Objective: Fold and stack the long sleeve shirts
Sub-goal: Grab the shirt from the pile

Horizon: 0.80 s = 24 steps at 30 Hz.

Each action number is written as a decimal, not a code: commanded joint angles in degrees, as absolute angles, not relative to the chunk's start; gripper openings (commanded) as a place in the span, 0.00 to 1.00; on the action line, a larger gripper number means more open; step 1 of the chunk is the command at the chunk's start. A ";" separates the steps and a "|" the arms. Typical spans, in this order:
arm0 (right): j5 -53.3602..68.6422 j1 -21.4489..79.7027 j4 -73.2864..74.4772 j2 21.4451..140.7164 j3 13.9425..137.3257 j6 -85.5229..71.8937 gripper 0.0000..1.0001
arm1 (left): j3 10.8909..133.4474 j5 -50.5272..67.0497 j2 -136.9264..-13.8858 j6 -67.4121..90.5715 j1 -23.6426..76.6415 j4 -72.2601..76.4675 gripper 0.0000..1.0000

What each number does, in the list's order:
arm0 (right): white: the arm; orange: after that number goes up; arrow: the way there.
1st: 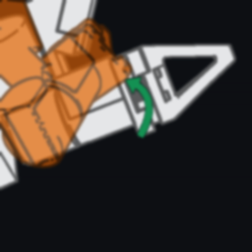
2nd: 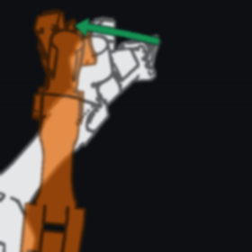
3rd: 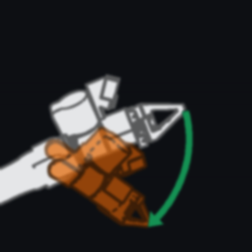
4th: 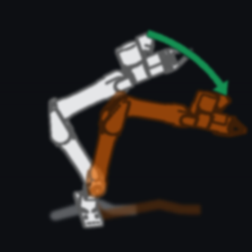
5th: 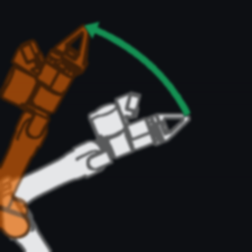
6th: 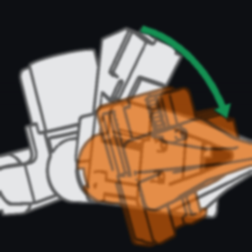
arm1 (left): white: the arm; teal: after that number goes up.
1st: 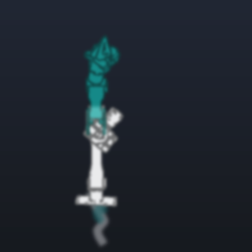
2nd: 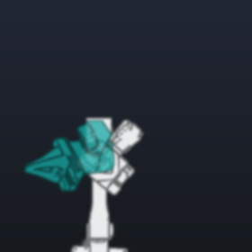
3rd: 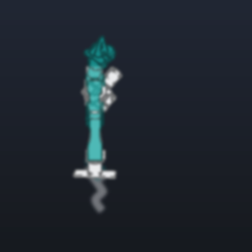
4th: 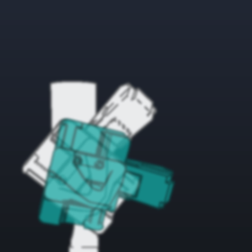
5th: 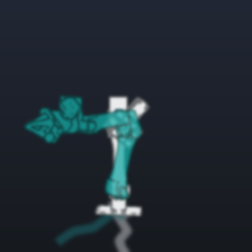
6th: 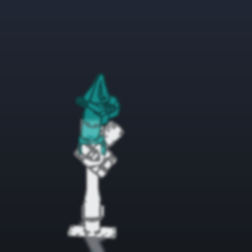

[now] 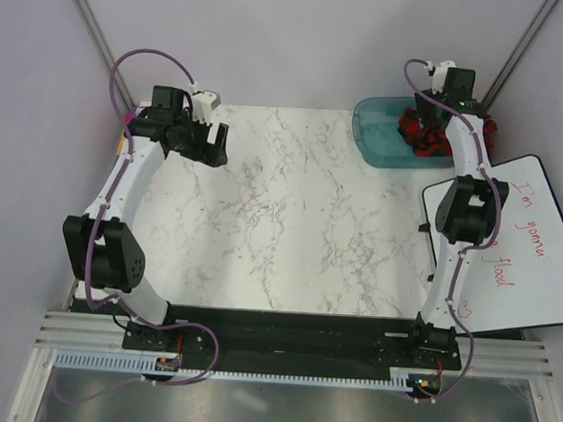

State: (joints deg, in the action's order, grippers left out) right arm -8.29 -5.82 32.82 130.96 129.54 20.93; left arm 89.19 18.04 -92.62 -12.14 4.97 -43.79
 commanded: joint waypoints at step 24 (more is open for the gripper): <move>-12.67 -6.59 11.51 135.48 134.73 21.54 0.00 | 99.84 16.61 -99.84 -16.00 5.10 -52.21 0.99</move>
